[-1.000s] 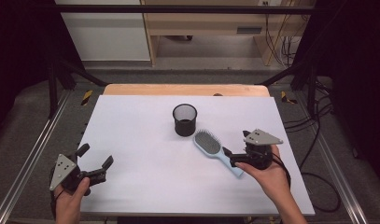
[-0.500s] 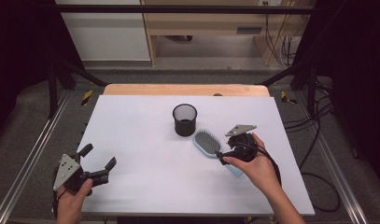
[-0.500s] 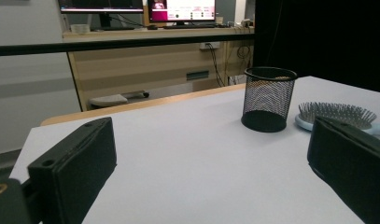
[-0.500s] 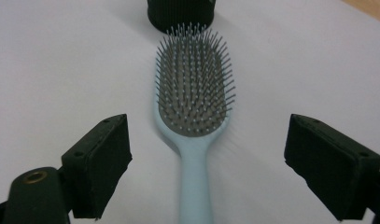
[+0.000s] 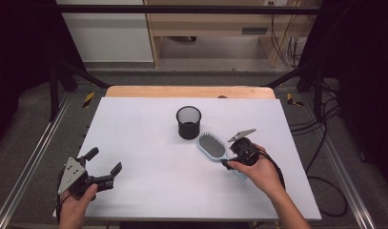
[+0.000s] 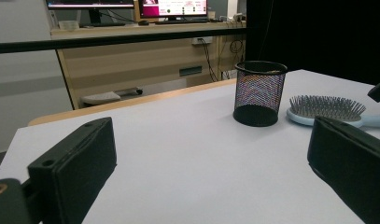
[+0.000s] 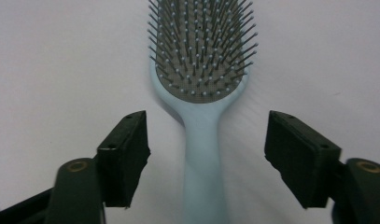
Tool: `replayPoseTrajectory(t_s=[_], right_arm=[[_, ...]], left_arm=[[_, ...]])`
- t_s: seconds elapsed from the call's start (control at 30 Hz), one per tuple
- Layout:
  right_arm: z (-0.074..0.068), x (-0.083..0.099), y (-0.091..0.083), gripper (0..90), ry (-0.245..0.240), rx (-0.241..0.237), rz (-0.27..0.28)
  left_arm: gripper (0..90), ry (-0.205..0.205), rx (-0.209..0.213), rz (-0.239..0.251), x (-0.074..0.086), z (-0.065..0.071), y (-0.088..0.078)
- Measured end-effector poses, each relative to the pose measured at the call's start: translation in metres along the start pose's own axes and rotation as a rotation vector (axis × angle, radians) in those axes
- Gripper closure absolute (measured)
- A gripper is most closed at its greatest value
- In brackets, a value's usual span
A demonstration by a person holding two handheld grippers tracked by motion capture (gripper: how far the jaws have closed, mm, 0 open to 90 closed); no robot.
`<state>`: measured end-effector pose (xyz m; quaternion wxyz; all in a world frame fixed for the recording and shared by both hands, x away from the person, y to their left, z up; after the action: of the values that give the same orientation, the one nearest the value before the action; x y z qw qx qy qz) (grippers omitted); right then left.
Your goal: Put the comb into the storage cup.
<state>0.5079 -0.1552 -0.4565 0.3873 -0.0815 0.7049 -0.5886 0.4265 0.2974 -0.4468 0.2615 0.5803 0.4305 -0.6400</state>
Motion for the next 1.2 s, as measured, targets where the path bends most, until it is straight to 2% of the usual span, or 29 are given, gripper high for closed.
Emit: replayPoseTrajectory(t_s=[0.23, 0.27, 0.43, 0.77, 0.93, 1.2], right_arm=[[0.001, -0.001, 0.008, 42.3, 0.000, -0.005, -0.020], [0.002, -0.001, 0.011, 43.5, 0.013, -0.021, -0.028], [0.003, -0.003, 0.016, 46.9, 0.041, -0.020, -0.044], [-0.001, -0.001, 0.027, 57.2, -0.008, -0.021, -0.092], [-0.003, -0.001, 0.031, 62.5, -0.014, -0.005, -0.112], [-0.002, 0.000, 0.030, 69.5, -0.017, 0.006, -0.114]], left_arm=[[1.3, 0.002, 0.006, 0.000, 0.000, 0.000, 0.000], [1.2, 0.005, 0.012, 0.000, 0.000, 0.000, 0.000], [1.2, 0.008, 0.019, -0.007, 0.000, 0.002, 0.002], [1.3, 0.002, 0.016, -0.009, 0.001, 0.000, 0.001], [1.3, 0.003, 0.017, -0.009, 0.001, 0.000, 0.001], [1.4, -0.001, 0.007, -0.013, 0.002, -0.001, 0.001]])
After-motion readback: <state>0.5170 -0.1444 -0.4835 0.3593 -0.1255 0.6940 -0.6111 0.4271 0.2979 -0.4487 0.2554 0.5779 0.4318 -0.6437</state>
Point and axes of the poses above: each handheld gripper's, and its own axes: y roughly forward along the jaws, x roughly out of its underside, z roughly to its right, the point moved 3 cm from there along y, roughly forward along the jaws, and after that the axes turned 8 degrees about -z, right-handed, at the moved point
